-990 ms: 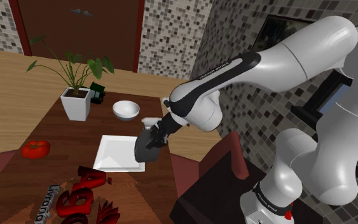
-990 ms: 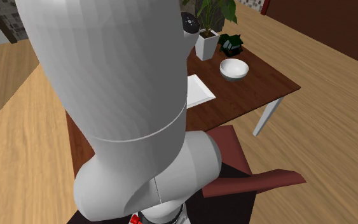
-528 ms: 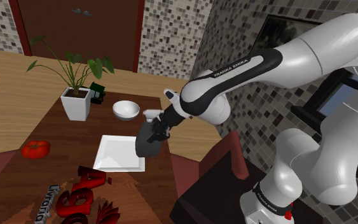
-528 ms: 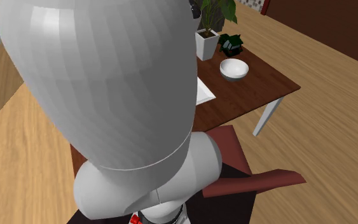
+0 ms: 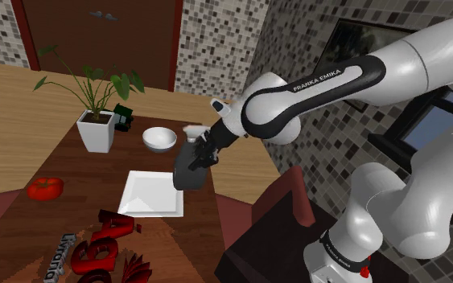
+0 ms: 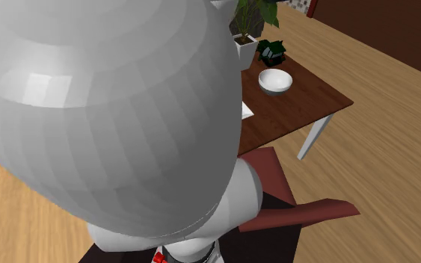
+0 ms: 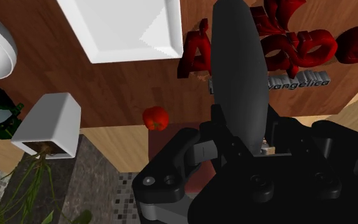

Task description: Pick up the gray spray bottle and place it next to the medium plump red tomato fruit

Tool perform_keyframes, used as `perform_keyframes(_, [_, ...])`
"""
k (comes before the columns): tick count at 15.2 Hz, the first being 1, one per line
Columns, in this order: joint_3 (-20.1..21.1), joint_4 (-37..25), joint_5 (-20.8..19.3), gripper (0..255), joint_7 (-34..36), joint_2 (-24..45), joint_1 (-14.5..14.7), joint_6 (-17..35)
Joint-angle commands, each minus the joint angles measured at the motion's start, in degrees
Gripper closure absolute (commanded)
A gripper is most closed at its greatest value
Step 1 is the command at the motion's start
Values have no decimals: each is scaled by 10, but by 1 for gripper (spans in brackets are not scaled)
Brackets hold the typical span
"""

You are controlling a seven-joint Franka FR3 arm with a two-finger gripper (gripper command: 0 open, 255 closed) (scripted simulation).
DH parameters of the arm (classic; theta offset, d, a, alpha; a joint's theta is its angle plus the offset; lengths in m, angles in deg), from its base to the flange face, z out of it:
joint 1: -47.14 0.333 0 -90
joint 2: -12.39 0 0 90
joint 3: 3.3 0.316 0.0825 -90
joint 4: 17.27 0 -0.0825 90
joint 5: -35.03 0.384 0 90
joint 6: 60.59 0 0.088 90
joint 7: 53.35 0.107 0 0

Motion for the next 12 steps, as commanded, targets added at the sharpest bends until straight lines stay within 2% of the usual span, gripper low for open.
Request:
perform_keyframes(1, [7,-1,-26,255,24,-13,-11,-12])
perform_keyframes(9, [31,-18,-99,255,93,-57,-48,-69])
perform_keyframes(12, [27,-87,-85,255,90,12,-36,-71])
